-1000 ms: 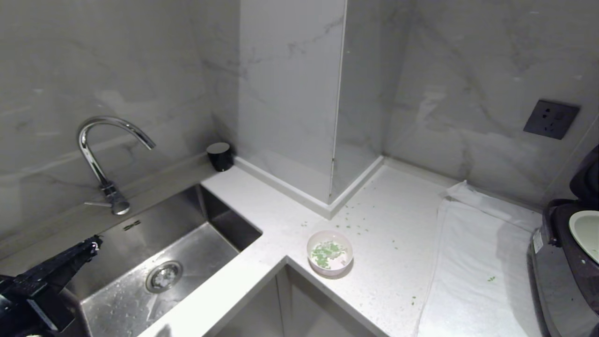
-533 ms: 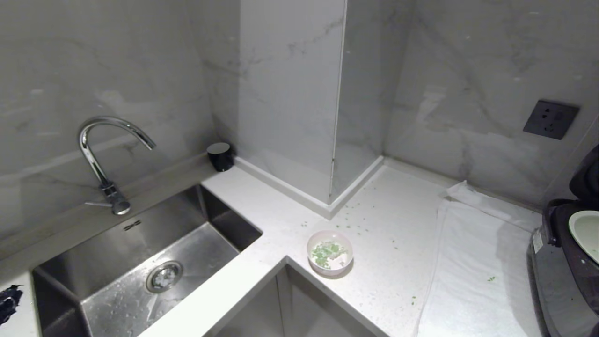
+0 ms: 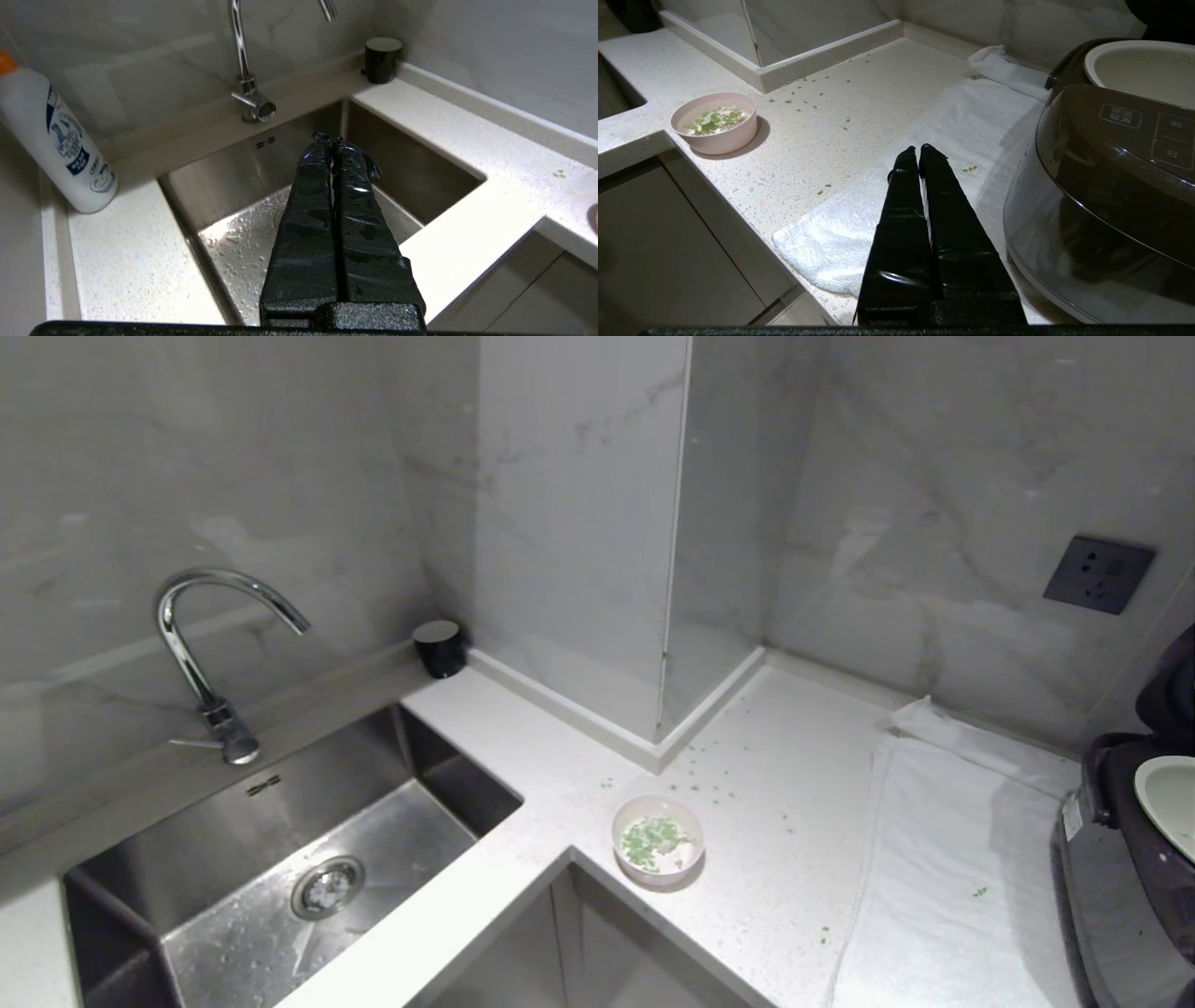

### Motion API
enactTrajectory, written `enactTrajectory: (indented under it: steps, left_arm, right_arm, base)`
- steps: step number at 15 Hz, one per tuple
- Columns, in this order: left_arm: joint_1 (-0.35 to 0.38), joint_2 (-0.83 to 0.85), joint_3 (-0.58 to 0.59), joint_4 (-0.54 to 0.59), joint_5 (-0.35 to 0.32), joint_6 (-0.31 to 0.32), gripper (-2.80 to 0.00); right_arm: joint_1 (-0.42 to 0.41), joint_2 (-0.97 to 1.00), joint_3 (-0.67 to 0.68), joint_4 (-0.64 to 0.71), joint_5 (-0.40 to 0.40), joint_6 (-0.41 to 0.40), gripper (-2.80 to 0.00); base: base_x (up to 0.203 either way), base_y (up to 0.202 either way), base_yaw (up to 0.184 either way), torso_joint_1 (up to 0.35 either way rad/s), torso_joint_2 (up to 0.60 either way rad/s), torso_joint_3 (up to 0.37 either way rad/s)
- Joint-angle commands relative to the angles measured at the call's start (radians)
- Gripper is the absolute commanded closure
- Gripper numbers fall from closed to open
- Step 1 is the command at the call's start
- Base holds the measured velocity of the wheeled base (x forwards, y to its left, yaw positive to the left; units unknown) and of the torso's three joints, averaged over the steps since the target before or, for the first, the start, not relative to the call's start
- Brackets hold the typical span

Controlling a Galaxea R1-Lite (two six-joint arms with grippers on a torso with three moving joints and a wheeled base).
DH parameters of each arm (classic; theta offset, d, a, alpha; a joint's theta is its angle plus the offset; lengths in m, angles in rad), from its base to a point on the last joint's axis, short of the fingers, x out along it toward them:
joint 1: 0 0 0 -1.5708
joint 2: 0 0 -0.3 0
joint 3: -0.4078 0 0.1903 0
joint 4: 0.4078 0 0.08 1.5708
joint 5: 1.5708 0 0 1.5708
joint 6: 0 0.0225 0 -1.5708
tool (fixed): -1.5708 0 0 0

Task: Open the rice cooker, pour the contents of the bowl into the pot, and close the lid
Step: Pick up the bowl on the table

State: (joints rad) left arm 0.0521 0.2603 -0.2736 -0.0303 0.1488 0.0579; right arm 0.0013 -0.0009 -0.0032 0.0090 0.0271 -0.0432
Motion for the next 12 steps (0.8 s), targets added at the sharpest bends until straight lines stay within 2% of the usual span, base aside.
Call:
enactTrajectory:
  steps: [1,2,4,6,7,9,11,12]
  left_arm:
    - [-0.026,-0.064,0.056,-0.017,-0.078,0.001,0.00]
    - [-0.042,-0.108,0.077,0.001,-0.153,-0.002,0.00]
    - [-0.048,-0.197,0.116,0.087,-0.205,-0.004,0.00]
    - [-0.048,-0.266,0.175,0.153,-0.206,-0.002,0.00]
    - [-0.050,-0.264,0.195,0.165,-0.184,-0.008,0.00]
    - [-0.049,-0.263,0.195,0.167,-0.171,-0.017,0.00]
    - [-0.052,-0.263,0.197,0.169,-0.173,-0.070,0.00]
    - [-0.052,-0.263,0.197,0.168,-0.171,-0.067,0.00]
  right_arm:
    - [0.000,-0.001,0.000,0.000,0.001,0.000,0.00]
    - [0.000,-0.001,0.000,0.000,0.001,-0.001,0.00]
    - [0.000,-0.001,0.000,0.000,0.001,-0.001,0.00]
    - [0.000,-0.001,0.000,0.000,0.001,-0.001,0.00]
    - [0.000,-0.001,0.000,-0.001,0.001,0.000,0.00]
    - [0.000,-0.001,0.000,0.000,0.001,-0.001,0.00]
    - [0.000,-0.001,0.000,0.000,0.001,-0.001,0.00]
    - [0.000,-0.001,0.000,0.000,0.001,-0.001,0.00]
  base:
    - [0.000,0.000,0.000,0.000,0.00,0.000]
    - [0.000,0.000,0.000,0.000,0.00,0.000]
    - [0.000,0.000,0.000,0.000,0.00,0.000]
    - [0.000,0.000,0.000,0.000,0.00,0.000]
    - [0.000,0.000,0.000,0.000,0.00,0.000]
    - [0.000,0.000,0.000,0.000,0.00,0.000]
    - [0.000,0.000,0.000,0.000,0.00,0.000]
    - [0.000,0.000,0.000,0.000,0.00,0.000]
